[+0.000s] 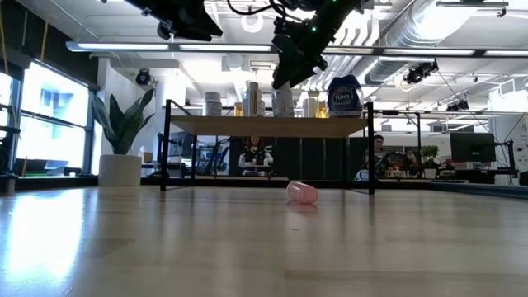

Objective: Pick and place medicine bottles onto shelf by color
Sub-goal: Put the white pill bottle on the shelf, then put the pink pill bottle on the shelf

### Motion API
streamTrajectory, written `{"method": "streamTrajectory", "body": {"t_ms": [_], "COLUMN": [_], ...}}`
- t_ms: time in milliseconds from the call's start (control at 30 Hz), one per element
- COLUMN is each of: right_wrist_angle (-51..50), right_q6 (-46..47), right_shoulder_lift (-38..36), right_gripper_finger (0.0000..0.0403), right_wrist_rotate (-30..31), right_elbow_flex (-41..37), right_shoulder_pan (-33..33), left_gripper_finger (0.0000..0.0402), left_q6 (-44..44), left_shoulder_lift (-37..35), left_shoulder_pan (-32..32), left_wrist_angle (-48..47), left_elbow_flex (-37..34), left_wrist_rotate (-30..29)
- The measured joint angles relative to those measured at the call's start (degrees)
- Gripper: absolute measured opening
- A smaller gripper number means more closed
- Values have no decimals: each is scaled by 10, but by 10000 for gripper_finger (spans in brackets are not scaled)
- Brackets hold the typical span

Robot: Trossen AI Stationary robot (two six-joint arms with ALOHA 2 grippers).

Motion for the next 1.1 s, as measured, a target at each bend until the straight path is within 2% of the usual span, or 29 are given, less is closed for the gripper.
{"method": "streamTrajectory", "body": {"t_ms": [267,400,800,1100], "right_wrist_angle": [-11,-20,-32,-35], "right_q6": [-2,-4,3,16], "right_shoulder_lift": [0,0,-1,-7], "right_gripper_finger": [218,218,218,218], "right_wrist_rotate": [3,30,24,24], "right_elbow_flex": [4,15,28,29], "right_shoulder_pan": [0,0,8,26], "left_gripper_finger": [243,243,243,243], "left_q6": [-4,-9,-34,-20], "left_shoulder_lift": [0,0,-2,-20], "left_shoulder_pan": [0,0,0,0], "left_wrist_angle": [-3,-10,-46,-76], "left_elbow_flex": [0,0,0,0], "left_wrist_rotate": [-1,-1,-1,0]}}
